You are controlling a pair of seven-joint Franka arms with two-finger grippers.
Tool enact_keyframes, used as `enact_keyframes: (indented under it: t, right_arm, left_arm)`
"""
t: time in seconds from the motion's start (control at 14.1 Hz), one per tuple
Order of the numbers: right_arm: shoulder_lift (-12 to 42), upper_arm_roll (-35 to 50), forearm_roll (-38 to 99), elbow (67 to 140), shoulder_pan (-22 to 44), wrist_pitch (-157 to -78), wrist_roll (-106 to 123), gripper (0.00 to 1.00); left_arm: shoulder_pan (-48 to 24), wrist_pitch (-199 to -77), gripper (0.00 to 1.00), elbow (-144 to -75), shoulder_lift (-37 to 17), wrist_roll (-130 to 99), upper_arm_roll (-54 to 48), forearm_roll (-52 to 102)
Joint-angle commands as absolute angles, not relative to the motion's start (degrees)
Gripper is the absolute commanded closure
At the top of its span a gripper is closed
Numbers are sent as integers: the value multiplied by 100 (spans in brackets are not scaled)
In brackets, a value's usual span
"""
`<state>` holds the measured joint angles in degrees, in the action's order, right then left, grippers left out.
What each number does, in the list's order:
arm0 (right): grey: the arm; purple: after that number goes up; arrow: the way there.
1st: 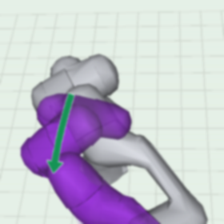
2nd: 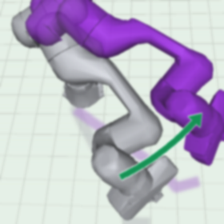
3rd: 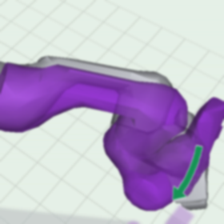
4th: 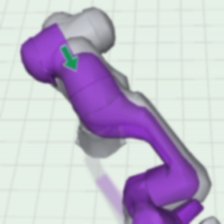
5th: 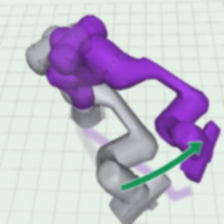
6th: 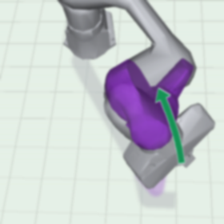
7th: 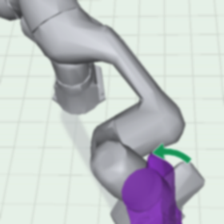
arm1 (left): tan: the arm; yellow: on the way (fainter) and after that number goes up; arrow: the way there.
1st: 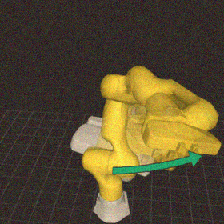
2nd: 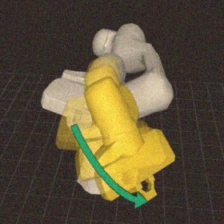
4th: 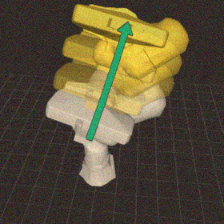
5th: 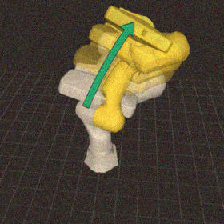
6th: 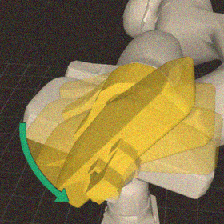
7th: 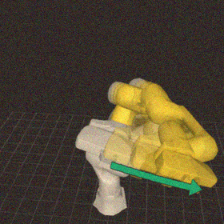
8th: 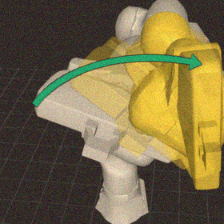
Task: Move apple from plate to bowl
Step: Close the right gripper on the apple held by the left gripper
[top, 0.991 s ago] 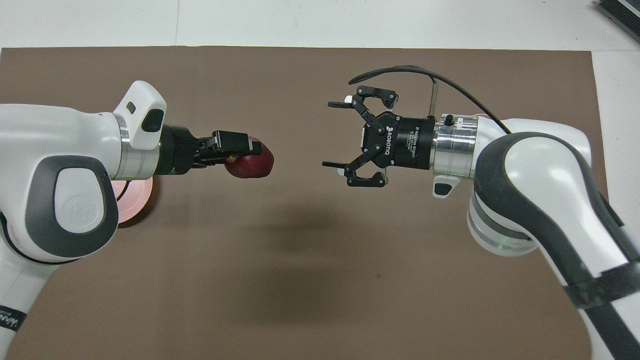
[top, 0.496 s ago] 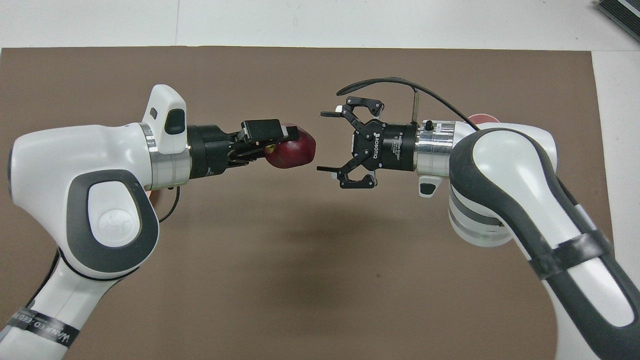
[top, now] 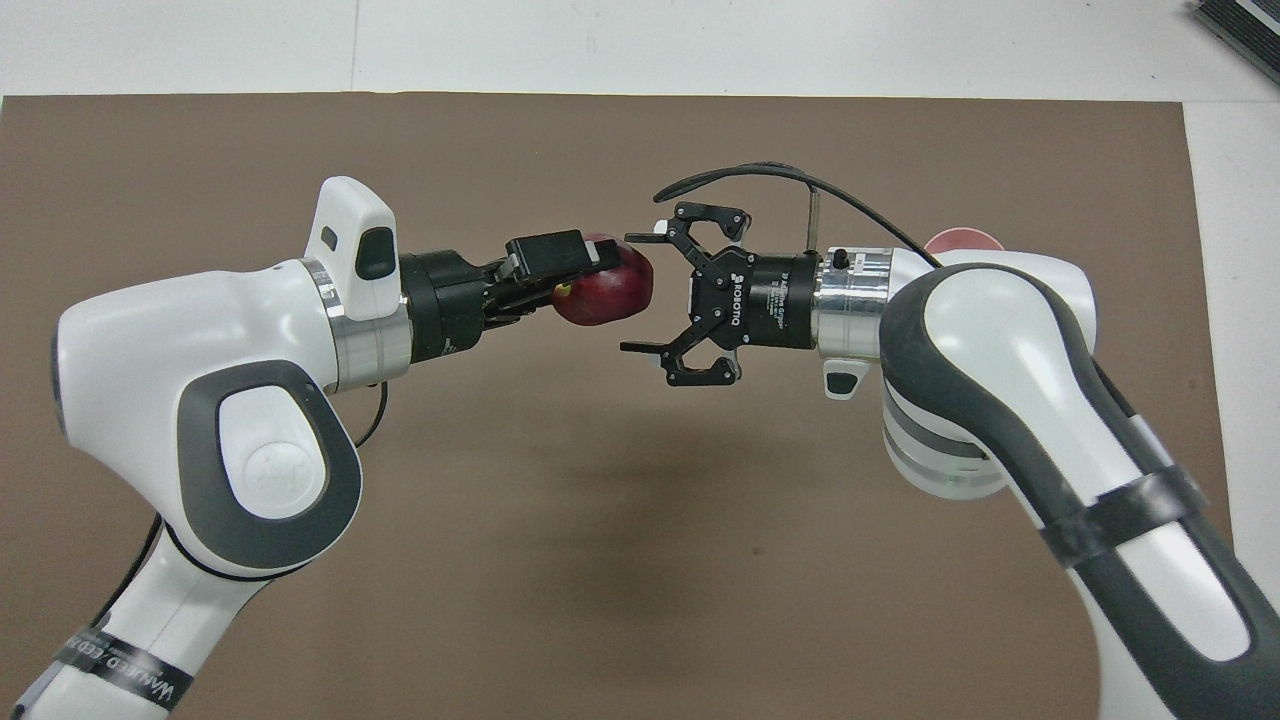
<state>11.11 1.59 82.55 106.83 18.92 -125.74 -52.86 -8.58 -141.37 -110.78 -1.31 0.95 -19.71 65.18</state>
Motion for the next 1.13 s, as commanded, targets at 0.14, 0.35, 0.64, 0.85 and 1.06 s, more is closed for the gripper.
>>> enact_keyframes:
  t: [0.14,0.35,0.64,0.85,1.06]
  right_arm:
    - [1072,167,8455,10670,1898,-12411,-5036,0]
    - [1028,167,8455,10652,1890,-12288,-5098,0]
    - [1011,158,8438,10591,1802,-12077,-5098,99]
    - [993,149,8323,10538,1811,-12085,-5080,100]
    - [993,149,8323,10529,1811,-12094,-5071,100]
  left_arm:
    - [-1099,-14274,100,-11364,132,193,-1907,6680]
    - [-1169,-14238,100,-11382,123,193,-1907,6653]
    - [-1204,-14221,100,-11426,132,193,-1907,6645]
    - [-1204,-14212,93,-11417,123,176,-1907,6645]
    - [-1204,-14203,63,-11417,132,141,-1907,6627]
